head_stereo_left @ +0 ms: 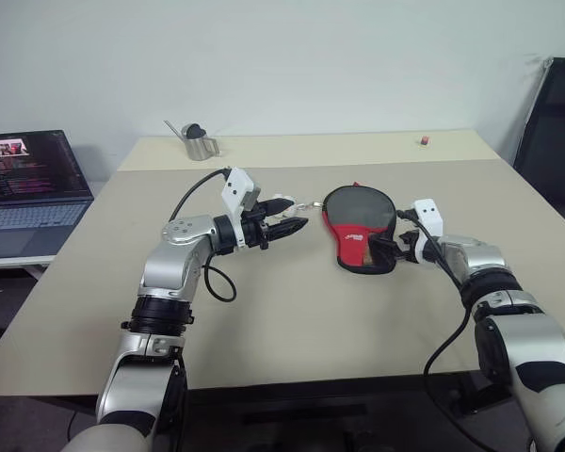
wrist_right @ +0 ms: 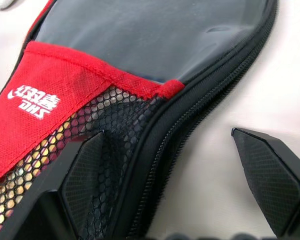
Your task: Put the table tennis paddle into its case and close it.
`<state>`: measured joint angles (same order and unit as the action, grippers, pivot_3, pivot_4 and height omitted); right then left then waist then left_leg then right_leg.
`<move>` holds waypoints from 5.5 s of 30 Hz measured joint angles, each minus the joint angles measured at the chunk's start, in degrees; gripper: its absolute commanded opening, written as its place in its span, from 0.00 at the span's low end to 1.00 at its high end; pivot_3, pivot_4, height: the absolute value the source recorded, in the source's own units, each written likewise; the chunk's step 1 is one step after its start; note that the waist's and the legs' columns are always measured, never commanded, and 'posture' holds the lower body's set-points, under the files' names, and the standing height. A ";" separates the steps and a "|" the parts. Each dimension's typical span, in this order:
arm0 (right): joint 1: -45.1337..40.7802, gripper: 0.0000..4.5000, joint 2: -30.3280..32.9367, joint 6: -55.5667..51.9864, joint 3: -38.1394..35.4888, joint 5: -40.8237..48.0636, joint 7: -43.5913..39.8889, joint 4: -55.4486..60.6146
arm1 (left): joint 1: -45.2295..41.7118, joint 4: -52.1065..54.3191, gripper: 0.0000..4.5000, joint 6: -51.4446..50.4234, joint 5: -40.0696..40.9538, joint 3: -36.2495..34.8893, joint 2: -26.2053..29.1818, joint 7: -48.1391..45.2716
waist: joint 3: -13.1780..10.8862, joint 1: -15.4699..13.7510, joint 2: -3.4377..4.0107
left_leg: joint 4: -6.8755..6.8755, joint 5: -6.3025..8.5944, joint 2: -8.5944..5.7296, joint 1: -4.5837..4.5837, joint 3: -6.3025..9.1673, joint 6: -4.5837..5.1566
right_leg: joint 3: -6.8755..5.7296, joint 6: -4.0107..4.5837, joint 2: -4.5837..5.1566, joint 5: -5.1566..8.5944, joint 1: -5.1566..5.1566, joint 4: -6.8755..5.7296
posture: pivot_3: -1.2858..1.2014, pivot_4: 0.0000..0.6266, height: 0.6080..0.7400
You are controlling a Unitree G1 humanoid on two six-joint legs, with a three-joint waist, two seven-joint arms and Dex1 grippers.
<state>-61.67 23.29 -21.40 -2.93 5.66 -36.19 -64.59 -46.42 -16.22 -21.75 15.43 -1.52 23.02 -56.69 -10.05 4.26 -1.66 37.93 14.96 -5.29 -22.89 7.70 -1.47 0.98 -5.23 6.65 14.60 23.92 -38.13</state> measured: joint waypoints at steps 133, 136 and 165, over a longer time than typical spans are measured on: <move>36.37 1.00 -7.21 -16.64 17.22 9.50 2.92 70.82 | -1.74 -14.02 1.00 -2.53 -2.43 4.04 5.08 11.87 | -0.07 -2.59 0.27 | -0.92 -0.01 0.86 0.93 -0.09 -0.22 | -0.11 0.51 -0.88 -0.22 -0.63 0.71 | 0.52 0.24 1.00; 36.54 1.00 -8.01 -16.66 17.40 9.06 3.44 70.87 | -9.08 -26.40 1.00 2.45 -5.57 5.85 1.79 11.30 | -0.08 -2.46 0.26 | -0.91 -0.02 0.82 0.89 -0.10 -0.24 | -0.12 0.50 -0.89 -0.22 -0.62 0.74 | 0.52 0.24 1.00; 38.77 1.00 -9.92 -17.71 16.73 6.96 9.88 72.91 | -21.40 -58.90 0.04 15.03 -16.91 3.29 -8.52 18.55 | -0.08 -2.30 0.23 | -0.85 -0.01 0.79 0.77 -0.14 -0.29 | -0.10 0.49 -0.94 -0.23 -0.41 0.54 | 0.52 0.24 1.00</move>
<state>-22.90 13.37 -39.11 13.80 12.63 -26.31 8.32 -67.82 -75.12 -6.72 -1.48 1.77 14.50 -38.14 -10.13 1.95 -1.43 37.07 14.95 -4.50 -22.13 7.56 -1.76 0.88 -4.74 5.71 14.37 23.51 -37.59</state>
